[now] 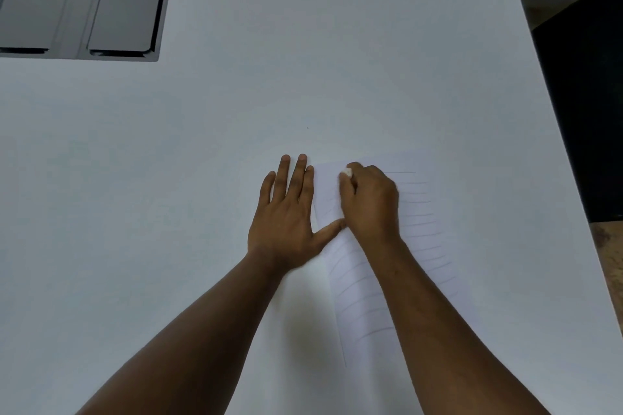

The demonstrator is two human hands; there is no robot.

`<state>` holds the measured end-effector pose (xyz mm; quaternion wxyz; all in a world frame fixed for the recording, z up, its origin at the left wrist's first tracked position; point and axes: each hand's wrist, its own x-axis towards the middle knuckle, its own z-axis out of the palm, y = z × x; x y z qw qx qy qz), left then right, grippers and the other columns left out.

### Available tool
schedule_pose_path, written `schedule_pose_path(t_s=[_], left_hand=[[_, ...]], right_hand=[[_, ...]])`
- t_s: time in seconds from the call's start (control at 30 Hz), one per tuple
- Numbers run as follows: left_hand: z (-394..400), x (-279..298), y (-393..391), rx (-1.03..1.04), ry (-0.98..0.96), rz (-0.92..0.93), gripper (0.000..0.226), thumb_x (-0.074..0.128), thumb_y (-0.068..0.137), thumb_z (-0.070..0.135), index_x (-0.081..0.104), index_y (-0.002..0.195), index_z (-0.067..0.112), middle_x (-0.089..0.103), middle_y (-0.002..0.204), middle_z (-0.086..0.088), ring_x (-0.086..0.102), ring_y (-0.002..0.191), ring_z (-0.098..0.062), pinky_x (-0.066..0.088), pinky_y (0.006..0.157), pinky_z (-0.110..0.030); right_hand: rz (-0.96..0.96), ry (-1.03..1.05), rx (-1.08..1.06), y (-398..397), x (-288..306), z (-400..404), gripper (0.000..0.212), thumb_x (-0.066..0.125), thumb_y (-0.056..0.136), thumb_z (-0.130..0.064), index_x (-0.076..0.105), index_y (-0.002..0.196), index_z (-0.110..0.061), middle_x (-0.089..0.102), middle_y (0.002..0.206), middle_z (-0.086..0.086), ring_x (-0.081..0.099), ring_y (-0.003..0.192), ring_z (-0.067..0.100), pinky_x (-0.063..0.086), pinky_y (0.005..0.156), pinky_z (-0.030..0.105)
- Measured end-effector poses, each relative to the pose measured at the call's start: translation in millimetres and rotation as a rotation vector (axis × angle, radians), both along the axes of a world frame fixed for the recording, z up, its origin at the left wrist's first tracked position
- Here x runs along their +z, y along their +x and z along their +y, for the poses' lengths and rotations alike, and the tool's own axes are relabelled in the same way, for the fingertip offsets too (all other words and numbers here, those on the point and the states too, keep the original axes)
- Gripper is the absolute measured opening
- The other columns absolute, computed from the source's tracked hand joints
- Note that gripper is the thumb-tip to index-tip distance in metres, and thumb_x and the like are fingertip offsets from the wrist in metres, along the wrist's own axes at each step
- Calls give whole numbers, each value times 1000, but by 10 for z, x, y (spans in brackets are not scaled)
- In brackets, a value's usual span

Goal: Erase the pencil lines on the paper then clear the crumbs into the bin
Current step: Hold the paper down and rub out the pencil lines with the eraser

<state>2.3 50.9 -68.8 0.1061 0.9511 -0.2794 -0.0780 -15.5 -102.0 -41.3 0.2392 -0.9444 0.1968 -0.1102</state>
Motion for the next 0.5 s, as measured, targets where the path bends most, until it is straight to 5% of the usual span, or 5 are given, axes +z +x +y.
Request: schedule_pose_path(t_s=[0.17, 0.3, 0.5], left_hand=[[10, -15, 4, -13, 1, -10, 102, 17, 92, 83, 6, 163, 11, -5, 172, -7, -15, 157, -26, 3, 128, -49], [-9, 0, -7, 2, -23, 4, 103, 17, 92, 85, 5, 164, 11, -8, 172, -5, -19, 156, -23, -3, 128, -47], [26, -20, 19, -25, -15, 10, 101, 17, 92, 81, 7, 163, 10, -5, 172, -9, -14, 157, -27, 6, 128, -52]], right_hand=[[1, -24, 133, -54, -1, 180, 22, 55, 100, -21, 72, 104, -6, 69, 84, 9, 65, 74, 19, 42, 68, 21], [21, 17, -91, 9, 7, -63, 25, 53, 100, -22, 71, 105, -6, 70, 87, 8, 65, 78, 20, 41, 70, 20], [-16, 3, 149, -81, -35, 250, 23, 56, 99, -20, 72, 106, -6, 69, 83, 8, 65, 72, 20, 52, 66, 27]])
